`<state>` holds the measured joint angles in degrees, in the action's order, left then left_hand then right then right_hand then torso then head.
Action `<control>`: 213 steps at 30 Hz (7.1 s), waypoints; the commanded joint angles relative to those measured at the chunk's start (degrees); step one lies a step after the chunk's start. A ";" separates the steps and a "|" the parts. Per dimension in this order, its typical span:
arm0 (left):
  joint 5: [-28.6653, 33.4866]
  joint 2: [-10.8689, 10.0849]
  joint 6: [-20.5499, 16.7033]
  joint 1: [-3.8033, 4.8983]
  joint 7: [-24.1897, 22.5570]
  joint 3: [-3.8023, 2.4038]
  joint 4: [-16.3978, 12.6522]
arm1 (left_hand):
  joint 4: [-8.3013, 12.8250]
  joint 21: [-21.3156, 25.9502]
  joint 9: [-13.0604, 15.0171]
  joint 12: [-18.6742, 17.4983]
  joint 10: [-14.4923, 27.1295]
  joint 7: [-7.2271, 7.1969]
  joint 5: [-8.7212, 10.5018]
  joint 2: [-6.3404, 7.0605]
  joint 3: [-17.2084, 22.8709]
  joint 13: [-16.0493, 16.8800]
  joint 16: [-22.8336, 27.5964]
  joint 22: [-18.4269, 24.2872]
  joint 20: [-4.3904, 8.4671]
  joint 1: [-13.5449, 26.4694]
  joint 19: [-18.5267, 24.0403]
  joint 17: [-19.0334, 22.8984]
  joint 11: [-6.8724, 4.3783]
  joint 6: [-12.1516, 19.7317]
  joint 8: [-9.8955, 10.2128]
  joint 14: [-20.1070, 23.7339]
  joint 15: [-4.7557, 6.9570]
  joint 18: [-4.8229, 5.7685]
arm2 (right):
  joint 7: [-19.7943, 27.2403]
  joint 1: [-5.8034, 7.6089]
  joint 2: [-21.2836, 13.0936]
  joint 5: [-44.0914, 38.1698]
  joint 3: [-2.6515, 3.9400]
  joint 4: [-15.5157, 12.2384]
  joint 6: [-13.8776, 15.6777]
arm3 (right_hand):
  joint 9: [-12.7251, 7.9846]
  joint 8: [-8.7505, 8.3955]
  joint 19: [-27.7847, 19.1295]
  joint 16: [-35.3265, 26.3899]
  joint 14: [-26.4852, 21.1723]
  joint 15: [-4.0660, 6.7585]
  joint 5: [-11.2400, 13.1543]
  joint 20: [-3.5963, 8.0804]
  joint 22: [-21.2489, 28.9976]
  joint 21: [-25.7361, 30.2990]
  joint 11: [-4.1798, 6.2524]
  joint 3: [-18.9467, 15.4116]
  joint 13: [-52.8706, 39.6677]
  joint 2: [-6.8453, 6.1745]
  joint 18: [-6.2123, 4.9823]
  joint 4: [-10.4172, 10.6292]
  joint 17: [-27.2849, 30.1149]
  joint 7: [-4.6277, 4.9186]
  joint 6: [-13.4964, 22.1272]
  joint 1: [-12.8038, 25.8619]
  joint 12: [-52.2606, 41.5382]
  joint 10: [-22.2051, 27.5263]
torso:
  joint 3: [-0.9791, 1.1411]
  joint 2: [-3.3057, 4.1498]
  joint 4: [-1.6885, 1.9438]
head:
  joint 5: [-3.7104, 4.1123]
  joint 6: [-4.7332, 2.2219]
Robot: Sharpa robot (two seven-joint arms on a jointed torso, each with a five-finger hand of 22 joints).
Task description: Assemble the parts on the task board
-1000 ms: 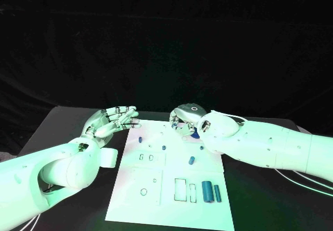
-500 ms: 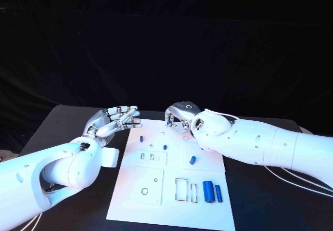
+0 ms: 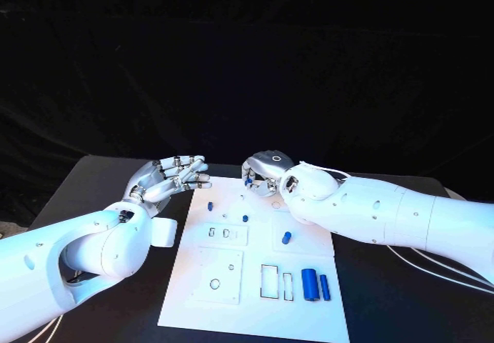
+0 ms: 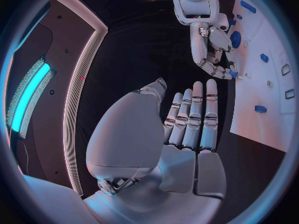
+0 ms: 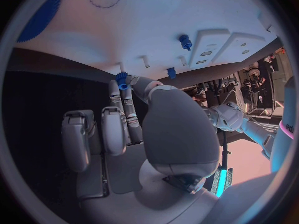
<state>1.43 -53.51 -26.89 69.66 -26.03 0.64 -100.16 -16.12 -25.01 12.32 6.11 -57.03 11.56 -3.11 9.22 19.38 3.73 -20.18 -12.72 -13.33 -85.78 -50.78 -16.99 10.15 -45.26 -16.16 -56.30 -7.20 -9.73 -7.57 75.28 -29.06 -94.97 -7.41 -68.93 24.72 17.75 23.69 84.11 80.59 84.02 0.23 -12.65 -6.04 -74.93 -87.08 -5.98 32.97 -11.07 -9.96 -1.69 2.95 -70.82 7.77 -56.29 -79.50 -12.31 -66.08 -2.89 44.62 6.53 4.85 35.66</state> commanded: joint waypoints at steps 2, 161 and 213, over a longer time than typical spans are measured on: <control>-0.27 0.17 0.67 0.21 -0.40 -0.06 -0.19 | 0.19 -0.39 -0.09 -0.20 0.54 1.15 0.16 -0.12 0.25 -0.06 0.14 -0.07 -0.06 0.24 0.43 -0.08 -0.02 0.49 0.32 0.11 -0.12 -0.57 | 0.74 -0.28 0.61 -0.40 -0.01 0.96 -0.95 | 0.05 0.15 2.82 0.22 2.38 0.25 -0.16 0.34 -10.40 -0.37 2.11 0.32 -1.60 0.29 0.58 -0.75 -0.07 0.23 0.18 -0.02 -0.06 -1.80 | -0.02 0.00 0.14 | -0.04 0.16; -0.31 0.06 1.56 0.36 0.84 -0.03 0.00 | 0.25 -0.63 -0.19 -0.72 0.87 0.99 0.17 -0.03 0.26 -0.02 0.31 -0.21 -0.15 0.25 0.80 -0.32 0.08 0.61 0.51 0.37 -0.24 -0.53 | -8.26 -1.32 -4.69 0.11 0.68 -10.53 0.00 | 5.05 -2.11 5.89 8.06 5.05 0.45 -3.10 0.41 -15.07 -2.92 2.74 -13.03 -69.14 -0.78 1.69 13.13 -14.60 0.19 5.62 -2.43 -69.32 -16.58 | 0.62 -0.06 -1.05 | -0.56 0.82; -0.34 -0.11 1.34 0.37 0.99 -0.04 -0.05 | 0.27 -0.75 -0.24 -0.96 0.92 1.03 0.17 -0.03 0.28 0.01 0.41 -0.29 -0.21 0.25 1.08 -0.48 0.11 0.64 0.61 0.52 -0.29 -0.51 | -6.76 -2.21 -0.98 3.48 0.32 -6.38 -4.05 | 3.73 -7.81 5.89 8.13 5.03 -1.10 1.77 -1.00 -15.07 -2.92 1.00 -14.54 -66.35 -1.36 1.69 13.42 -14.72 2.03 9.73 3.70 -66.51 -13.96 | 0.69 -0.04 -1.19 | -0.92 1.33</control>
<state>1.38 -53.66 -26.33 69.86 -24.74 0.66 -100.06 -15.96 -25.44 12.15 5.48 -56.42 11.45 -3.11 9.22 19.54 3.75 -19.96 -12.95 -13.51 -85.78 -50.16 -17.39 10.35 -44.95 -15.94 -56.10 -7.40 -9.71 -15.15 73.09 -30.01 -92.43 -7.07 -75.33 22.47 21.42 15.83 84.00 88.47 84.03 -0.62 -10.66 -6.59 -74.93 -89.75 -5.13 18.57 -74.91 -11.69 -0.81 16.43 -74.91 9.73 -46.17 -76.08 -78.65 -79.73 -2.20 44.56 5.36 3.92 36.94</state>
